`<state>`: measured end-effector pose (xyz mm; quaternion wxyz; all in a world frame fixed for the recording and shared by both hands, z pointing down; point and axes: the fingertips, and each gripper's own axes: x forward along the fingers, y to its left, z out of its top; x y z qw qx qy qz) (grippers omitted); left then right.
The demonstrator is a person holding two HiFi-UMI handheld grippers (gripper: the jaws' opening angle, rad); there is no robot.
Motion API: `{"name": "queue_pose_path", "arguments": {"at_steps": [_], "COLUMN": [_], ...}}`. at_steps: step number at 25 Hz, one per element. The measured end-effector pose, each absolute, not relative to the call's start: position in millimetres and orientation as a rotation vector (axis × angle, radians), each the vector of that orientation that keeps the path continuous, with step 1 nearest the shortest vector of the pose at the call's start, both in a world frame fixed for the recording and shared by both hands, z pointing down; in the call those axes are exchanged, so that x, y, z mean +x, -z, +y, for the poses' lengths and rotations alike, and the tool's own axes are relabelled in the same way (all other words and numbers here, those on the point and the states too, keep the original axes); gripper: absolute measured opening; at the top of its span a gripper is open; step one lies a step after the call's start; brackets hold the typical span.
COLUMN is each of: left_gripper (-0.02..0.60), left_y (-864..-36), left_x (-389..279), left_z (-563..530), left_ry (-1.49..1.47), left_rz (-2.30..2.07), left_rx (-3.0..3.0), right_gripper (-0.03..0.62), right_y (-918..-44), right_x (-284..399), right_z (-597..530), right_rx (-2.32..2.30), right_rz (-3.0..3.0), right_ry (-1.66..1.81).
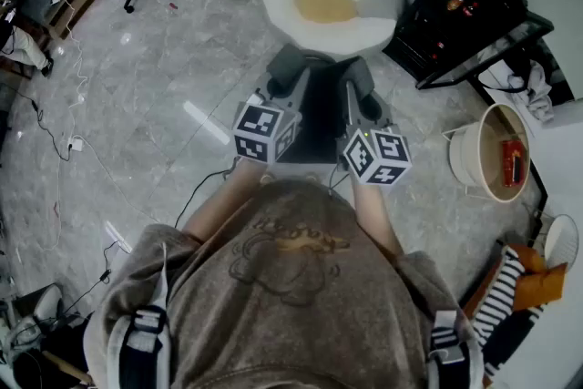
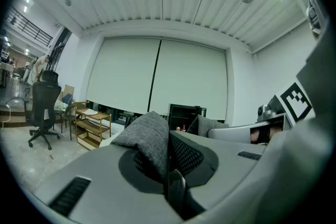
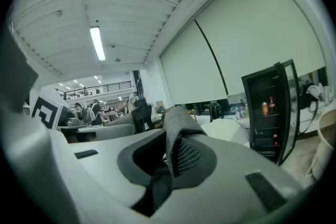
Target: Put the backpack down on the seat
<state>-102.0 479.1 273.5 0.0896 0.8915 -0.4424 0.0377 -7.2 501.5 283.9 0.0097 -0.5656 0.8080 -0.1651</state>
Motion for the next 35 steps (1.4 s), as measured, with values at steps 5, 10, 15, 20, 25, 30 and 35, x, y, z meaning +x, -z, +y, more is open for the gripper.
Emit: {"name": "queue_pose_path", "arguments": {"at_steps": [5,10,15,20,25,30,35], "left_gripper": [0.032,0.032,0.032,0.032,0.032,0.031,0.032], "left_y": [-276,-276,-275,-276,-279,-281,-287], "left_x": [-101,-108,-117,-120,-125,-132,-133], "left_z": [479,477,470,459,445,427,403], "left_ry": [-0.116,-0.112,-0.124,-0.128,-0.148,-0.154,-0.156], "left_rz": [-1.296,-1.263,-1.212,-1.113,-1.056,-1.047,-1.039], "left_rx": [2.651,2.659,2.676,2.715,2.749,2.755,2.750], "right_gripper": [0.029,0.031,0.031,0.029,0.029,0.029,0.029], "right_y": [-286,-287,-285,-287,-292,-294,-298], "right_x": [-8,-18,-26,-32,-39,-45,-48], "right_z": [502,502,497,490,479,463,440], "right_rx": [-1.774,-1.770,-1.783,-1.811,-1.853,-1.859,-1.851], "right_rz": [2.525,2.525,2.522,2.498,2.455,2.441,2.447], "right_ry": [0.514,0.517,0.516,0.503,0.509,0.513,0.507]}}
